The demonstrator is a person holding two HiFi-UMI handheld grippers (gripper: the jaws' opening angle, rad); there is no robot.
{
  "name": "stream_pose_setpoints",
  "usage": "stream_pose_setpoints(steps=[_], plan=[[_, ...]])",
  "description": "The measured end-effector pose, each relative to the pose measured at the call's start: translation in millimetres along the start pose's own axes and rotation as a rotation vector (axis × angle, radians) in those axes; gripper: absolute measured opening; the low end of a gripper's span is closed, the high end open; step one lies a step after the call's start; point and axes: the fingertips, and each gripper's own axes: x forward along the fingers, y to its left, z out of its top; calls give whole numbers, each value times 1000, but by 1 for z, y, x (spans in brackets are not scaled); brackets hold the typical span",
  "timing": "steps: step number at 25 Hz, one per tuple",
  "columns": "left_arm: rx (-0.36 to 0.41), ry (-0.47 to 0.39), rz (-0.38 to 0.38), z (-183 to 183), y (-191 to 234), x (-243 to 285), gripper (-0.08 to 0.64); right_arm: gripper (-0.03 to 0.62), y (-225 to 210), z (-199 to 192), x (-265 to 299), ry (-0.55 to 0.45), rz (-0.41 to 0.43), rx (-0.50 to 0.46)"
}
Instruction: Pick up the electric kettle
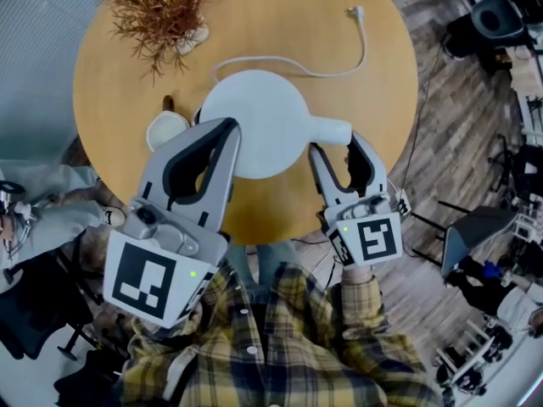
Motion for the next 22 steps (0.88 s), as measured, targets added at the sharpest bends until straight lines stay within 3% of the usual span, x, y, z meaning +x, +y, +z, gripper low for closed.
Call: stream_pose_setpoints(steps=[22], plan=[[20, -22, -18, 8, 9, -2, 2, 230, -18, -30, 36, 25, -28, 19]])
